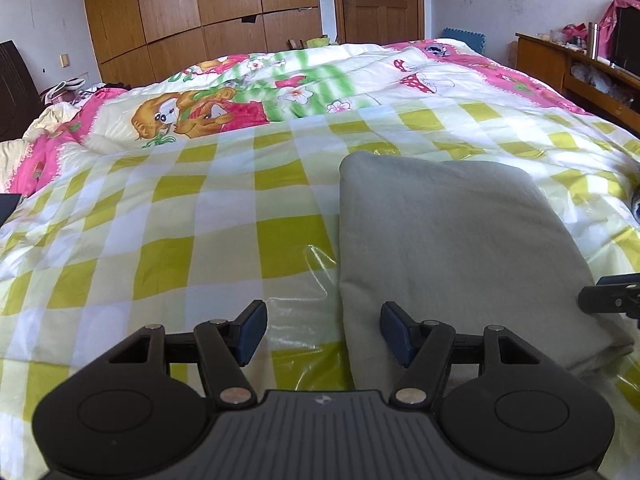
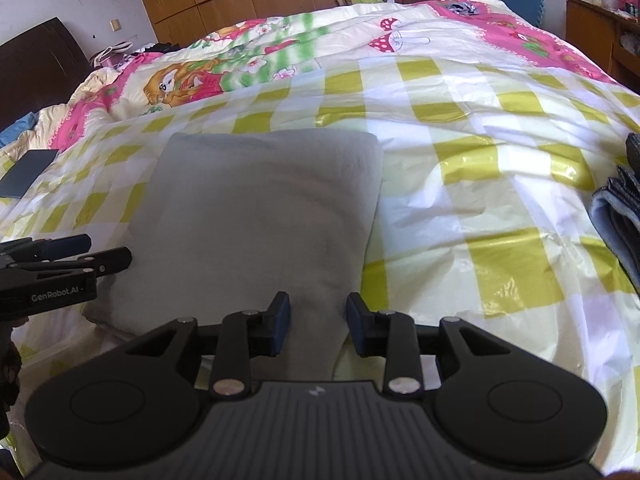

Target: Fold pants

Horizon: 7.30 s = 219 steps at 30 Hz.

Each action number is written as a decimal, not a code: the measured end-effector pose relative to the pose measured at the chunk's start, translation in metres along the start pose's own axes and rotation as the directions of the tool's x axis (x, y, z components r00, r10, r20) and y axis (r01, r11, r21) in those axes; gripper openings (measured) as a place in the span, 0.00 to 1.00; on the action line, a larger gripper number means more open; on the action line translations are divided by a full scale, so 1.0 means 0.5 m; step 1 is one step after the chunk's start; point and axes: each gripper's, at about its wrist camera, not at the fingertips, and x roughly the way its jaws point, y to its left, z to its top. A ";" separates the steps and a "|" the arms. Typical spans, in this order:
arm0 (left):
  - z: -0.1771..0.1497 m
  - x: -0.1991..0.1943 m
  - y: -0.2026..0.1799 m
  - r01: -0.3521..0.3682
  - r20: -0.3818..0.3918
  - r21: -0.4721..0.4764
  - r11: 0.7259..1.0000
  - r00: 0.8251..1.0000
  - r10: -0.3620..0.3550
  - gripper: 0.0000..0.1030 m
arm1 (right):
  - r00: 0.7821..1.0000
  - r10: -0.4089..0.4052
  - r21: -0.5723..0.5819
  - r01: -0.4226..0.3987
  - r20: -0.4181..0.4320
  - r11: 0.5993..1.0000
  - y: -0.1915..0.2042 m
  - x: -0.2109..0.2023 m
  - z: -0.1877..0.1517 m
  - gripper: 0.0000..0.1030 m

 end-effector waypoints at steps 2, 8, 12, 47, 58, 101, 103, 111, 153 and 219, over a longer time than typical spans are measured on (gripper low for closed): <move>-0.007 -0.016 -0.003 -0.002 -0.001 0.011 1.000 1.000 0.002 0.74 | 1.000 -0.001 0.006 0.001 -0.001 1.000 0.003 -0.006 -0.010 0.32; -0.039 -0.057 -0.004 0.000 -0.015 0.018 1.000 1.000 0.000 0.74 | 1.000 -0.016 0.014 0.016 -0.001 1.000 0.010 -0.033 -0.036 0.32; -0.062 -0.080 -0.002 0.010 -0.020 -0.008 1.000 1.000 -0.010 0.74 | 1.000 -0.020 0.025 0.020 0.011 0.999 0.014 -0.060 -0.049 0.32; -0.201 -0.224 -0.065 0.078 -0.012 -0.053 0.996 0.997 -0.079 0.74 | 0.996 0.083 0.062 -0.084 0.016 0.995 0.089 -0.185 -0.204 0.33; -0.218 -0.240 -0.084 0.033 0.003 -0.021 0.999 0.999 -0.033 0.76 | 0.995 0.102 0.072 -0.103 0.014 0.992 0.092 -0.188 -0.211 0.35; -0.226 -0.259 -0.079 -0.032 0.031 -0.069 0.997 0.999 0.034 1.00 | 0.996 0.085 -0.033 -0.085 -0.021 0.996 0.131 -0.181 -0.223 0.44; -0.226 -0.260 -0.079 -0.029 0.030 -0.069 0.997 0.999 0.031 1.00 | 0.996 0.085 -0.034 -0.086 -0.021 0.996 0.130 -0.181 -0.222 0.44; -0.226 -0.259 -0.075 -0.011 0.009 -0.090 0.996 1.000 0.012 1.00 | 0.996 0.082 -0.030 -0.082 -0.023 0.996 0.127 -0.180 -0.222 0.45; -0.236 -0.251 -0.071 0.004 -0.040 -0.113 0.994 0.999 -0.008 1.00 | 0.997 0.074 -0.029 -0.075 -0.034 0.997 0.130 -0.177 -0.227 0.45; -0.241 -0.246 -0.072 -0.003 -0.058 -0.110 0.994 0.998 -0.003 1.00 | 0.997 0.073 -0.035 -0.075 -0.039 0.997 0.135 -0.177 -0.229 0.45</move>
